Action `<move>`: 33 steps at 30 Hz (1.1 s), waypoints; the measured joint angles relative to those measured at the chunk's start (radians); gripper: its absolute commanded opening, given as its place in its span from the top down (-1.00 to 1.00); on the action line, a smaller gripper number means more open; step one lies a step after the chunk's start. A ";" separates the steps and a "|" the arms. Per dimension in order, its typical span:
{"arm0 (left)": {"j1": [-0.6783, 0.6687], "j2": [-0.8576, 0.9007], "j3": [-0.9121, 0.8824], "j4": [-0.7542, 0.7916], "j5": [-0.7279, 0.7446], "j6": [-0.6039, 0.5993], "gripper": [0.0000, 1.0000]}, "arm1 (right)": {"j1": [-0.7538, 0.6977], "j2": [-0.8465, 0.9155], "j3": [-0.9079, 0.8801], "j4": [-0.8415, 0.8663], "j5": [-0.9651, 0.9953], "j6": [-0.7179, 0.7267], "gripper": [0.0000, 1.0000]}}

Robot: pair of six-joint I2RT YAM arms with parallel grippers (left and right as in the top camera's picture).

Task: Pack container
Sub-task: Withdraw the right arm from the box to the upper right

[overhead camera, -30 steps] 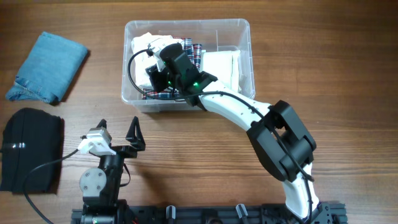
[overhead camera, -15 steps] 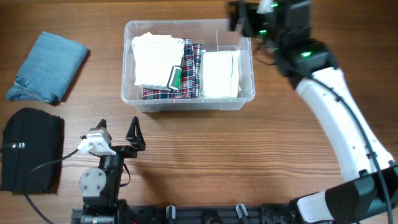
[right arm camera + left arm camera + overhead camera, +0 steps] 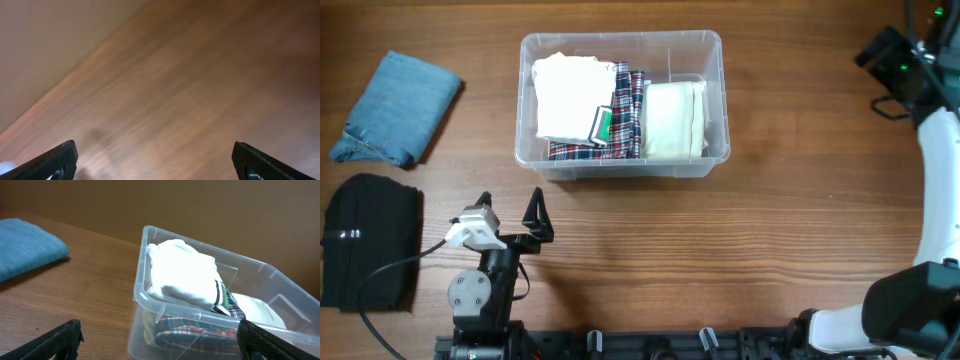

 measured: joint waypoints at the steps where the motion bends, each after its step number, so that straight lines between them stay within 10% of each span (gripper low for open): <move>1: 0.000 0.000 0.000 0.000 0.000 0.000 -1.00 | -0.014 0.000 0.000 -0.014 0.006 0.000 -1.00; 33: 0.000 0.000 0.000 0.000 0.000 0.000 -1.00 | -0.024 0.000 0.000 -0.052 0.016 0.000 -0.99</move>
